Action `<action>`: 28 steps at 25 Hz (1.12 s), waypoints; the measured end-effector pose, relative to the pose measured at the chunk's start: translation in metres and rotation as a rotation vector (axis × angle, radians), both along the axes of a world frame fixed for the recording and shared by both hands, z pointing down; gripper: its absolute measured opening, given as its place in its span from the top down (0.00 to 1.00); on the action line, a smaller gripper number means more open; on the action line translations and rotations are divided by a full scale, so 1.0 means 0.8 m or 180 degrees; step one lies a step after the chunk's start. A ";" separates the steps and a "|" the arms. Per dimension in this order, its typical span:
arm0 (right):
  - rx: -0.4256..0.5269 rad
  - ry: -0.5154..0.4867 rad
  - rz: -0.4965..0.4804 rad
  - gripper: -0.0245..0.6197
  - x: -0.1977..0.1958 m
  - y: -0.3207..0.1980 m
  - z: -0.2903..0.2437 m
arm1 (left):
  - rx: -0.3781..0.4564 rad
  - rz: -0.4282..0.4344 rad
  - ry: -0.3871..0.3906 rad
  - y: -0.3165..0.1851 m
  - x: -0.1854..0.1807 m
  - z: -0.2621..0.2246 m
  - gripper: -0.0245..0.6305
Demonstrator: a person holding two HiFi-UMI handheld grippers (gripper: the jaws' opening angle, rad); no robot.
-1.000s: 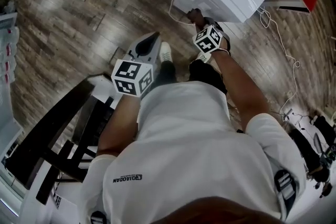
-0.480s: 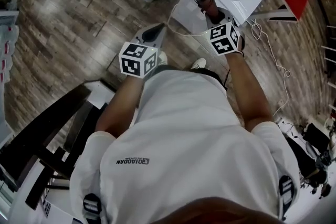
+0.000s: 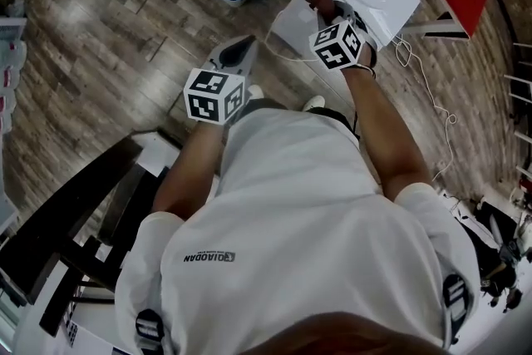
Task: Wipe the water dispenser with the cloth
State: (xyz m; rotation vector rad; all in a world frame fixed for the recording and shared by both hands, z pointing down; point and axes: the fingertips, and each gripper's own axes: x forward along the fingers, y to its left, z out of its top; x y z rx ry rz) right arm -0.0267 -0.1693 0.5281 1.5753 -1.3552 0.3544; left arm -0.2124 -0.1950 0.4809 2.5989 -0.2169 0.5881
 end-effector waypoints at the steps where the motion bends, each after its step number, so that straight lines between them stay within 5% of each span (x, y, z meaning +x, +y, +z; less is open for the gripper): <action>1: -0.0028 0.0019 -0.0005 0.85 -0.001 -0.004 0.011 | -0.0002 -0.0037 0.0001 -0.007 -0.002 0.000 0.96; 28: -0.1137 -0.0078 -0.0049 0.85 -0.028 -0.031 0.315 | -0.0361 -0.0156 -0.0397 -0.024 -0.055 0.078 0.96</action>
